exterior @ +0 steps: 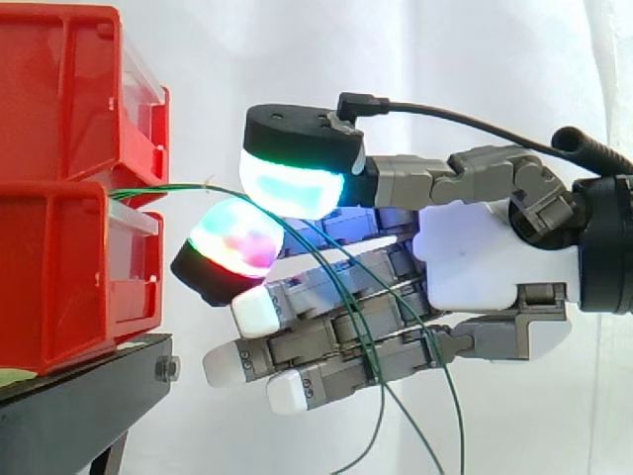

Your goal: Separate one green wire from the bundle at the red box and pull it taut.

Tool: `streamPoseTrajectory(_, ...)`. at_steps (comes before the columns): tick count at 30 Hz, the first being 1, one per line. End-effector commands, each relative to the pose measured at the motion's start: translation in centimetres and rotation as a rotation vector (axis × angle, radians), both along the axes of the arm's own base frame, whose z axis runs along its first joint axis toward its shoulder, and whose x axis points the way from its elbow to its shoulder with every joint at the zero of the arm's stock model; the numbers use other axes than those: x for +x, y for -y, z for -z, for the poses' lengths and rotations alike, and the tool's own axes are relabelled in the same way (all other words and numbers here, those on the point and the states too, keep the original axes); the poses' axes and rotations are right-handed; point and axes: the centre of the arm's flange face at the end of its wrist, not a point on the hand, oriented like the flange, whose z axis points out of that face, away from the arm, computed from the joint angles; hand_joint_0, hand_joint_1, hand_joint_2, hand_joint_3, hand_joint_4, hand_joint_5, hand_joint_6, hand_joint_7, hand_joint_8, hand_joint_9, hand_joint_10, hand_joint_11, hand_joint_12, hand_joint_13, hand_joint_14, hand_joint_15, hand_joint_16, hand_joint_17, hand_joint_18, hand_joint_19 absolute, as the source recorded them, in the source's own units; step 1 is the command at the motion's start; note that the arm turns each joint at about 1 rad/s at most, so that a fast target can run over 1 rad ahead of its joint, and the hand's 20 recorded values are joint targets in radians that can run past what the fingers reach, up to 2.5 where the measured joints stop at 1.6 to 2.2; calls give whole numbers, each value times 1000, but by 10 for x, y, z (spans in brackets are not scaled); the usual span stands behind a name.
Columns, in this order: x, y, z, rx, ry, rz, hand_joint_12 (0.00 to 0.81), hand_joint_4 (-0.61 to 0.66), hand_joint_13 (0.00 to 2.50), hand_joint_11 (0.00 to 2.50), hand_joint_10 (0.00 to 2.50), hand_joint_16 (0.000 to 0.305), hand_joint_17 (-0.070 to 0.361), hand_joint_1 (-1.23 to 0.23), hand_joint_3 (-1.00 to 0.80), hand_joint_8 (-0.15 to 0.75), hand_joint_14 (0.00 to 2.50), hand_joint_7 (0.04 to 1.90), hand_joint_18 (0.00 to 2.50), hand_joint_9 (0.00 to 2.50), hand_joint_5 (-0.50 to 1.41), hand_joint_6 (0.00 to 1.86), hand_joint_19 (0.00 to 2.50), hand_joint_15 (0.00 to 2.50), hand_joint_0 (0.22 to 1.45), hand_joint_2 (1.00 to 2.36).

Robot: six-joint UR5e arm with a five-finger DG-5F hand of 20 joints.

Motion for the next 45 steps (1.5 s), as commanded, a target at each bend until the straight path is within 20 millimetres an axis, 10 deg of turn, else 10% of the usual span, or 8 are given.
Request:
streamPoseTrajectory(1,-1,-1,1,9,-4,1,368,184,633,450,18,51,114,-649,-311,309,12,1089,618,976,-132,884,479,298,597,1017)
streamPoseTrajectory(12,-1,-9,1,31,-2,-8,371,103,632,498,18,51,116,-773,-191,307,12,1078,641,953,-153,911,475,309,625,1023)
streamPoseTrajectory(18,-2,-11,3,38,-6,-10,367,121,601,579,20,52,117,-911,-490,295,12,961,638,897,-184,930,444,294,726,1000)
streamPoseTrajectory(31,-5,-10,4,69,-21,-10,370,150,662,566,19,52,117,-631,-497,307,13,1051,682,1015,-141,893,504,321,589,1000)
streamPoseTrajectory(45,-6,-10,4,84,-27,-12,370,150,675,565,20,52,118,-743,-416,306,13,1049,684,1000,-147,892,515,331,608,1008)
